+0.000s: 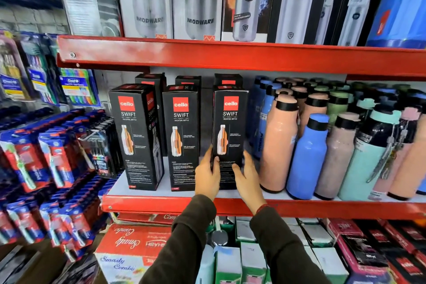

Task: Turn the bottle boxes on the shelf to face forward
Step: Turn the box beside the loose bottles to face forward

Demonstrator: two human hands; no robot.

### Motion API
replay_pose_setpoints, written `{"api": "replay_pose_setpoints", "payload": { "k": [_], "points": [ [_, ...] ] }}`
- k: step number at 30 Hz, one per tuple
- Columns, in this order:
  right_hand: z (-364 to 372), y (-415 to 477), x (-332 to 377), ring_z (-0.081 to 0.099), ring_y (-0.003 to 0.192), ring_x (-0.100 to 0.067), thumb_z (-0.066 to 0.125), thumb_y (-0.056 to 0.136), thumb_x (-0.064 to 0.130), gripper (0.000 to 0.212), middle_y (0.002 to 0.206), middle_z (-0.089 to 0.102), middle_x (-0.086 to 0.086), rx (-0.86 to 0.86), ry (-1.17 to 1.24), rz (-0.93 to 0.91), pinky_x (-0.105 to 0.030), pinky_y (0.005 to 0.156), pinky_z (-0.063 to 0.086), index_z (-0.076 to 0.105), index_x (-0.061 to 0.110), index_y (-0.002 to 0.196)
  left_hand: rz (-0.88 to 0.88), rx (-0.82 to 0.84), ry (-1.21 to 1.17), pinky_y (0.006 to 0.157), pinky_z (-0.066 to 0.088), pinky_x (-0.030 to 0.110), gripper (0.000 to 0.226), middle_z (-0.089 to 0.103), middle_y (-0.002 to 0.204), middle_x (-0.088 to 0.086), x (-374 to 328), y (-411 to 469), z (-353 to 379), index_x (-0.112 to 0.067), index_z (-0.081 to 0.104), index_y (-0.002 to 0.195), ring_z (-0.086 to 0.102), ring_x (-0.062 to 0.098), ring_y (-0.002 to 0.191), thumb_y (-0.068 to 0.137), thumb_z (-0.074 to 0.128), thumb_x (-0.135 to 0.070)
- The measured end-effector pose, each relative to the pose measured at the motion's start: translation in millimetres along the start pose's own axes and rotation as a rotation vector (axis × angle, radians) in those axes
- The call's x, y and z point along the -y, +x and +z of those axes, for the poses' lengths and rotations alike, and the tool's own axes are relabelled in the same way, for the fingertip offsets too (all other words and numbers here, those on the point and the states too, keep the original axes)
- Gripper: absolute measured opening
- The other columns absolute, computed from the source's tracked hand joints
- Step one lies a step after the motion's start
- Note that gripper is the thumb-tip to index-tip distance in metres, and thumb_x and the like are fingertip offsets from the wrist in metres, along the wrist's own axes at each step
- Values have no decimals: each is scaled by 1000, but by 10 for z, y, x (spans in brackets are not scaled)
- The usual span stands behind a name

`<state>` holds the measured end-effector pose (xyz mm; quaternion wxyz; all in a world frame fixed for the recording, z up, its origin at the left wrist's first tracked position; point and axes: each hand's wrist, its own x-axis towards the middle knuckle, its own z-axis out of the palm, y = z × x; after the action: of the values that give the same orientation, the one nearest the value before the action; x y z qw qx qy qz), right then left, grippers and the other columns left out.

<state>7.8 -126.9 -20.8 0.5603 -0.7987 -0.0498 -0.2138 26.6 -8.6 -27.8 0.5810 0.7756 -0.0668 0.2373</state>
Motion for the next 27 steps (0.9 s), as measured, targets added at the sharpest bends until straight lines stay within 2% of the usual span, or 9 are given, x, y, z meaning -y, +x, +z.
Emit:
{"api": "replay_pose_setpoints", "payload": {
  "k": [3,6,8,13,15,17,20,24,27],
  "points": [
    [-44,-23,14,48,118,14,60,91,6,65,125,50,29,-19,-10,-35,-31,109,40,39,58,124,5,-3,-50,95,43,17,46,65,132,10,3,11,-18,-16,45,146,59,5,116,101,52,-23],
    [-117,-24,38,52,127,-7,72,82,8,76,137,54,7,3,-1,-53,-40,109,44,37,33,144,16,6,-121,90,42,1,47,65,126,-2,-53,9,-34,-20,45,146,57,-21,104,100,53,-23],
    [-168,-6,76,53,127,-12,80,74,10,86,138,55,4,3,0,-100,-42,106,46,35,24,147,23,13,-189,89,42,-1,47,64,120,-14,-113,1,-35,-22,46,146,57,-25,103,99,56,-21],
    [-230,27,188,51,129,-11,89,58,28,104,137,55,6,-15,-29,-146,-43,105,48,32,28,145,9,-13,-311,91,48,6,48,65,111,-24,-267,-47,-33,-22,55,140,62,-18,105,93,65,-19],
    [-238,39,190,53,127,-9,90,56,34,102,134,56,8,-41,-11,-139,-41,103,49,35,31,142,9,-39,-325,93,50,10,44,69,111,-19,-296,-91,-27,-23,59,135,64,-13,106,92,68,-23],
    [-242,47,171,55,123,-6,91,55,38,98,131,58,10,-72,2,-129,-38,102,51,38,32,137,25,-51,-321,93,51,11,37,71,115,-11,-294,-137,-31,-27,63,132,65,-7,110,94,64,-28],
    [-240,66,157,56,118,0,93,52,40,97,126,60,14,-93,-3,-118,-30,98,51,40,32,133,86,-78,-283,92,52,12,31,71,113,-16,-294,-160,-62,-28,64,130,66,-6,110,101,52,-28],
    [-279,83,151,53,113,14,91,49,42,97,121,57,25,-62,17,-131,-16,92,46,40,35,131,123,-85,-130,108,36,12,41,57,141,-5,-299,-78,-99,-21,47,145,49,-4,130,104,44,-19],
    [-324,101,152,55,116,8,88,50,39,97,126,58,20,10,44,-113,-25,98,49,38,39,133,116,-8,-46,111,34,19,44,52,147,7,-268,26,-124,-12,40,149,47,14,136,105,40,-15]
  ]
}}
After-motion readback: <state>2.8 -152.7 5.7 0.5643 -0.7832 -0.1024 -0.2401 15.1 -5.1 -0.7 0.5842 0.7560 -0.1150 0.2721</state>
